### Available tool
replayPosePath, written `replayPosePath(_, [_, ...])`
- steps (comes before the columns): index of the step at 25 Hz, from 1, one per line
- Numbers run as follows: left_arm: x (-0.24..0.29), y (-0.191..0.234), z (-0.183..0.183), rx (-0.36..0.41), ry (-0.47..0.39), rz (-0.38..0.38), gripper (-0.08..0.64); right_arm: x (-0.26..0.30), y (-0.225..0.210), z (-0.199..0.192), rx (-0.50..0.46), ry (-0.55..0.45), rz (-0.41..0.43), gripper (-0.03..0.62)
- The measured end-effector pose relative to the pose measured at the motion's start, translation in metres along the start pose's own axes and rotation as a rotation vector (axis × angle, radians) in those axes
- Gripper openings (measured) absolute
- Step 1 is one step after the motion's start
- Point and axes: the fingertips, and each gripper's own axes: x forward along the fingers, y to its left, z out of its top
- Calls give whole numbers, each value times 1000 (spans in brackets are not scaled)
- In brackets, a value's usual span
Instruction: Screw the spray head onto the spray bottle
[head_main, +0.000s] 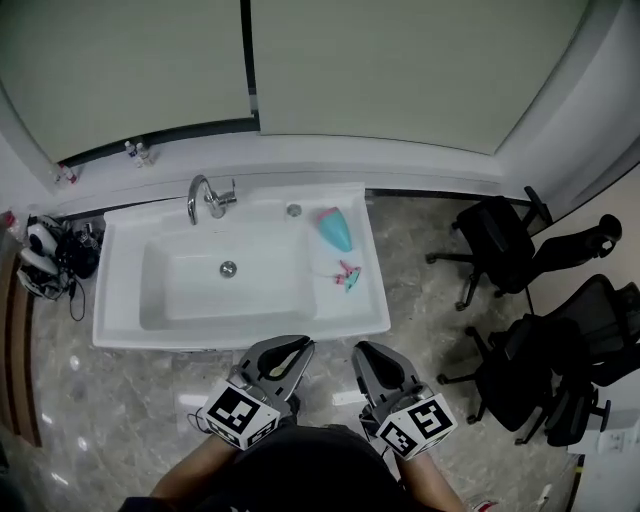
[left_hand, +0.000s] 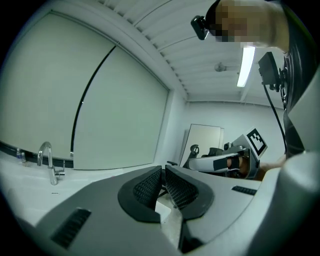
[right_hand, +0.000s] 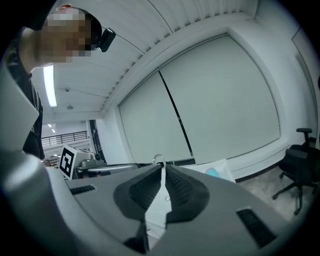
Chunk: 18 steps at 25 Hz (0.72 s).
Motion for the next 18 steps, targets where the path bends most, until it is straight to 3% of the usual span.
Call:
replayPosePath(5, [39,63,3,12,44,-64,5,56,-36,3,67,24,-90,2])
replayPosePath(11, [97,100,-5,-18,95,-105,6,95,-91,-10,127,93,-128,7])
replayPosePath(18, [181,134,-23,-7,204,-63,6,136,-180,-43,192,229,-105,32])
